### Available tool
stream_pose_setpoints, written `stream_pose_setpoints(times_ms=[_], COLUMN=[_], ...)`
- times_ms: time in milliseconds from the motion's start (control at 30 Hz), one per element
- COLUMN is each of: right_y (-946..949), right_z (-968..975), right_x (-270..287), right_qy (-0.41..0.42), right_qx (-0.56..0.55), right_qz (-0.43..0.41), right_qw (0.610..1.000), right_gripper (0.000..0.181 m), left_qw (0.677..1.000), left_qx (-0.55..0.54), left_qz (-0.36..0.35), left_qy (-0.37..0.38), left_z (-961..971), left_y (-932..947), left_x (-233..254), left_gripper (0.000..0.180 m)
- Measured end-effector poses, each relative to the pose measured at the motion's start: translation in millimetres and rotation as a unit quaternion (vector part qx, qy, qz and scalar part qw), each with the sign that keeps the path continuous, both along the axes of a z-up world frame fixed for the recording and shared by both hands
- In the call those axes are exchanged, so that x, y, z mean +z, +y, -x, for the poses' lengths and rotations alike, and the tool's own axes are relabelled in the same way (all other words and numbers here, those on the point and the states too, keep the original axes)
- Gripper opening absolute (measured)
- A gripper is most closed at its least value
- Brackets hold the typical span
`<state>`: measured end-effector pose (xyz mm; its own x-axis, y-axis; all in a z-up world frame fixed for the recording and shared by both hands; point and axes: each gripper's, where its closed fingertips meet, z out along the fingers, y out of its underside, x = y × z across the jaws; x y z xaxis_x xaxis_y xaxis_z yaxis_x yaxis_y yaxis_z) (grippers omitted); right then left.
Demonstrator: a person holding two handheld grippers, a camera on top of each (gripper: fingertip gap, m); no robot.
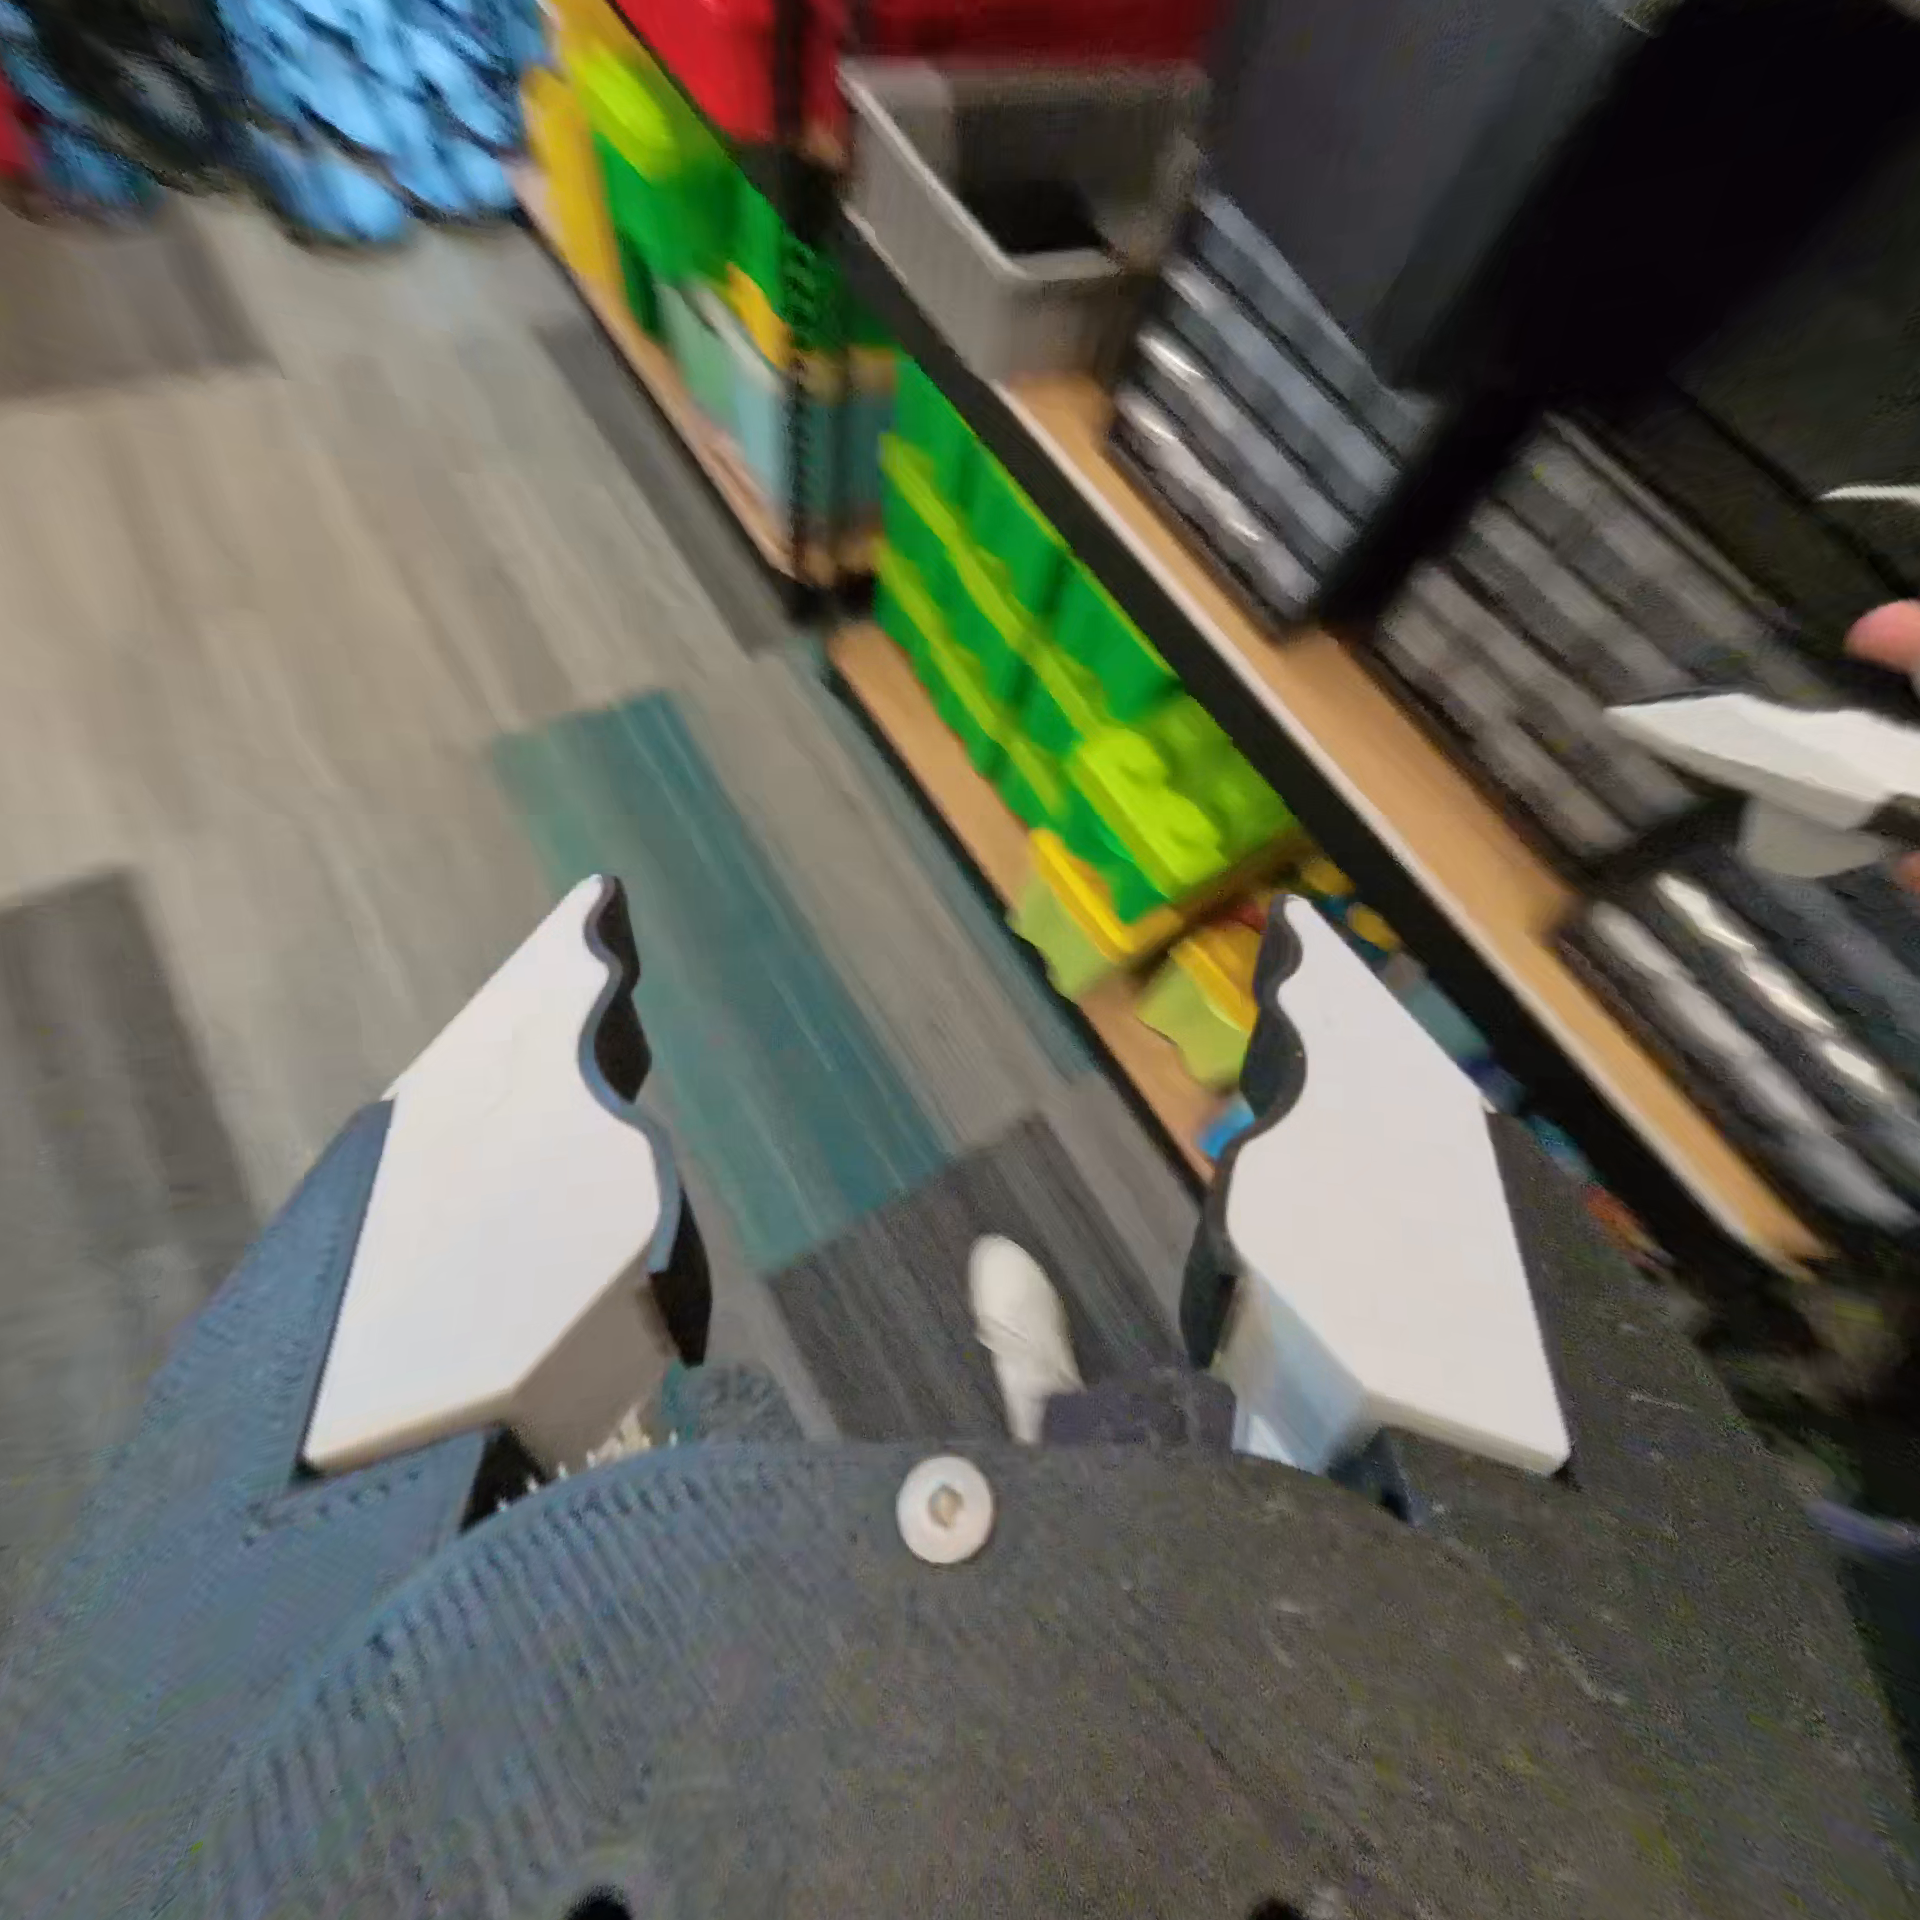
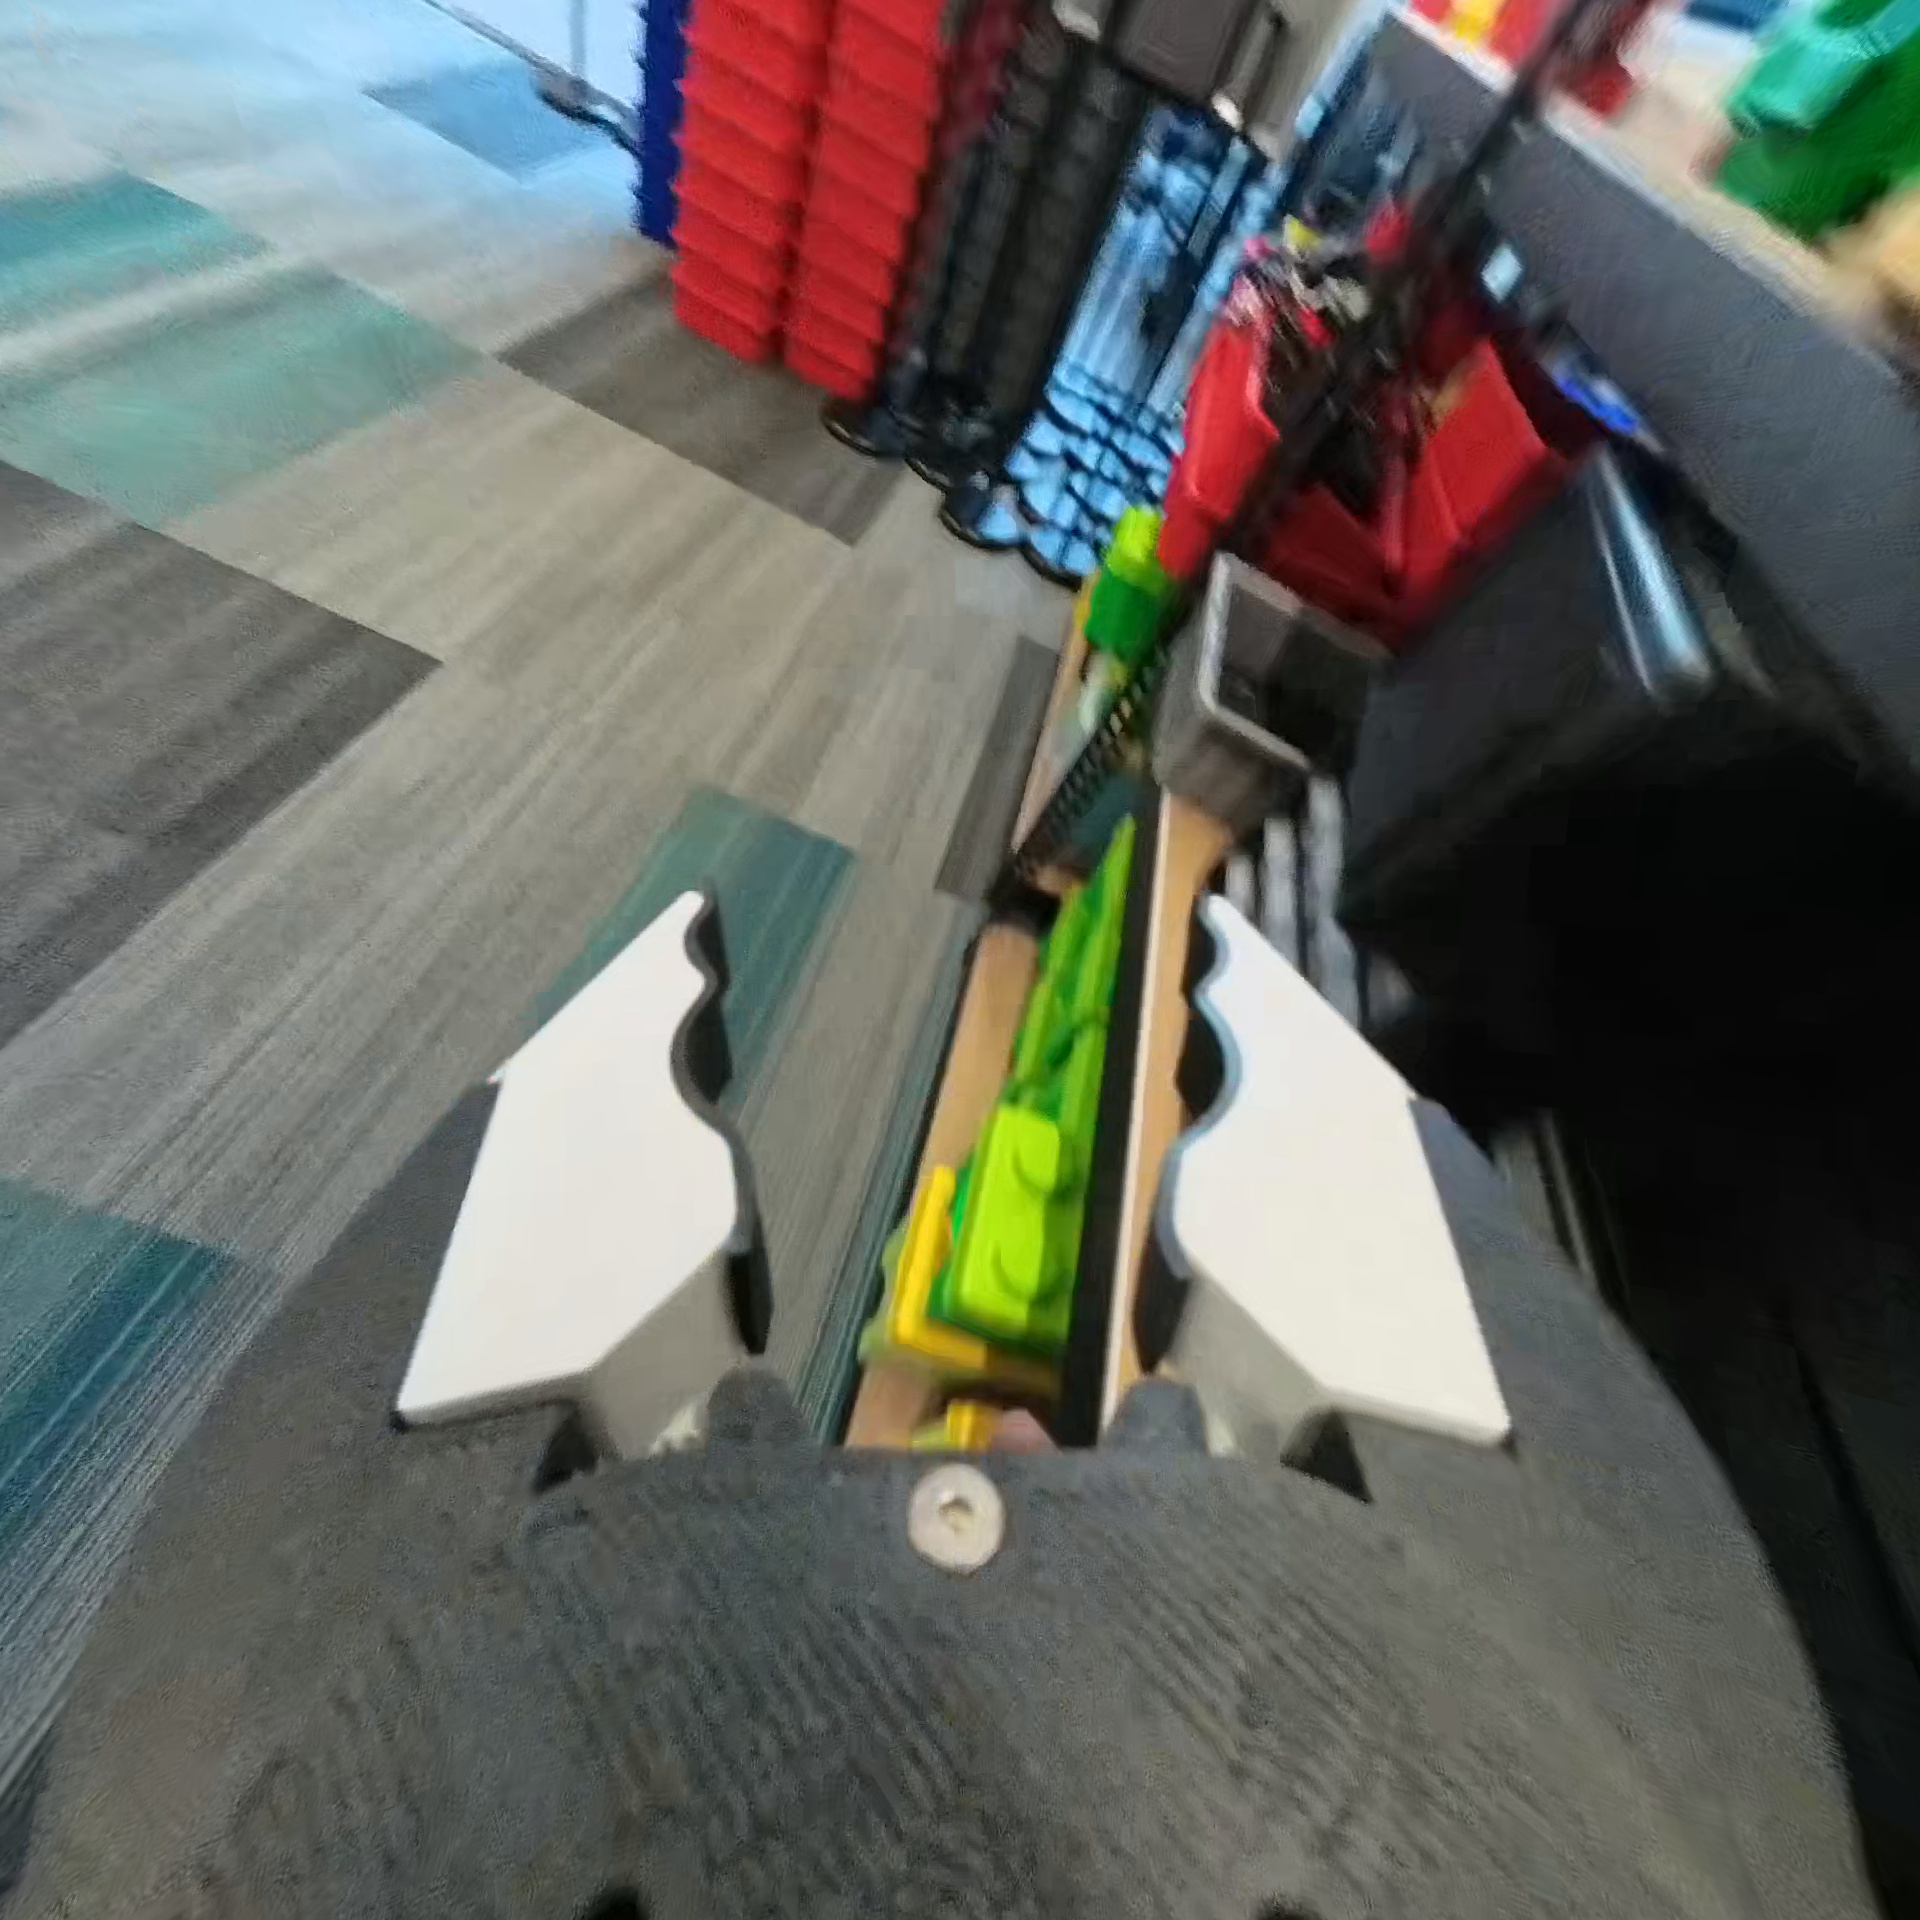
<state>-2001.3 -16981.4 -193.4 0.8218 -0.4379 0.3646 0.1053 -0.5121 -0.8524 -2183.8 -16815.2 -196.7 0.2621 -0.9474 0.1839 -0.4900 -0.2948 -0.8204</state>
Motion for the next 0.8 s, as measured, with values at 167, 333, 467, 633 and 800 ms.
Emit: stream_pose_setpoints(times_ms=[167, 333, 467, 633, 800], right_y=[210.6, 414.3, 561.4, 724.5, 848.1], right_z=[-44.5, -45.2, -59.6, -109.2, -197.5], right_x=[51.2, 42.2, 5.9, 63.2, 61.0], right_qy=[-0.040, 0.024, 0.068, 0.051, 0.144], right_qx=[0.156, 0.252, 0.267, 0.272, 0.237], right_qz=[-0.036, -0.070, -0.042, -0.084, -0.100], right_qw=[0.986, 0.965, 0.960, 0.957, 0.955], right_gripper=[0.082, 0.067, 0.000, 0.000, 0.035], left_qw=[0.980, 0.942, 0.938, 0.953, 0.970], left_qx=[0.136, 0.253, 0.275, 0.216, 0.173], left_qz=[-0.145, -0.221, -0.211, -0.212, -0.150], left_qy=[0.024, 0.025, 0.003, -0.021, -0.083], left_z=[-18.5, -14.5, -42.8, -120.2, -214.5], left_y=[160.7, 319.1, 450.2, 606.9, 757.5], left_x=[16.9, -9.1, -33.7, 13.4, 58.7], left_gripper=[0.130, 0.104, 0.024, 0.000, 0.000])
